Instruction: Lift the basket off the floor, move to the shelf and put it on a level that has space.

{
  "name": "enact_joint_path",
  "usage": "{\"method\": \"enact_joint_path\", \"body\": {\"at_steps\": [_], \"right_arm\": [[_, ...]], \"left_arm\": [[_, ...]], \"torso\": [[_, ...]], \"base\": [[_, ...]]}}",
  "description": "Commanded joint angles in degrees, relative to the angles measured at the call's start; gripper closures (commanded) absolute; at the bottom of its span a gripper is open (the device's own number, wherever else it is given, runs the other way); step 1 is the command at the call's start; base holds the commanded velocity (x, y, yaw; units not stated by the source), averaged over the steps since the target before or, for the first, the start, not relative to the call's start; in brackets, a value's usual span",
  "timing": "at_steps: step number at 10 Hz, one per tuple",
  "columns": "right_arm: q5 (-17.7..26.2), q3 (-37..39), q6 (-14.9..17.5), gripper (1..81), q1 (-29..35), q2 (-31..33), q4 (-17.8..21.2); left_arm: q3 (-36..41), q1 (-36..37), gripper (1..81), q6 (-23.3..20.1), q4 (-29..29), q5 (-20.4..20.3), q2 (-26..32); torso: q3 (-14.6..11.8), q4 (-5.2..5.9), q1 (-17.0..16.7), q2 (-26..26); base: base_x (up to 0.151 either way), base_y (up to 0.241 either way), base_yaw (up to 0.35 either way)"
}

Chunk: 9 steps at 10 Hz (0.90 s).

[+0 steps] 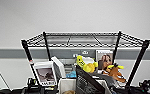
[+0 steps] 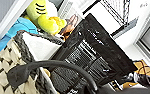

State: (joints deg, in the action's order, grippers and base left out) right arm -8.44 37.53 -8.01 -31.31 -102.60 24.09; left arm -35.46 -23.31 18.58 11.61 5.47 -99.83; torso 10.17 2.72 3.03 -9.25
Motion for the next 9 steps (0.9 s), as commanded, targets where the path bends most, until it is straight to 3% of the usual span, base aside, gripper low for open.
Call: {"method": "enact_joint_path", "body": {"at_steps": [1, 6, 9], "right_arm": [[0.6, -7.1, 0.6, 81.1, 12.4, 4.1, 3.6], [3.3, -10.0, 0.6, 81.1, 21.5, 7.6, 9.1], [5.8, -10.3, 0.5, 81.1, 27.8, 7.8, 13.3]], "left_arm": [[5.7, 12.9, 81.1, 4.5, 0.2, -0.8, 3.8], [8.1, 21.7, 81.1, 10.3, 0.2, 1.4, 5.8], [8.2, 29.3, 81.1, 15.9, 0.0, 4.3, 5.8]], "torso": [[0.0, 0.0, 0.0, 0.0], [0.0, 0.0, 0.0, 0.0], [0.0, 0.0, 0.0, 0.0]], "base": [[0.0, 0.0, 0.0], [0.0, 0.0, 0.0], [0.0, 0.0, 0.0]]}}
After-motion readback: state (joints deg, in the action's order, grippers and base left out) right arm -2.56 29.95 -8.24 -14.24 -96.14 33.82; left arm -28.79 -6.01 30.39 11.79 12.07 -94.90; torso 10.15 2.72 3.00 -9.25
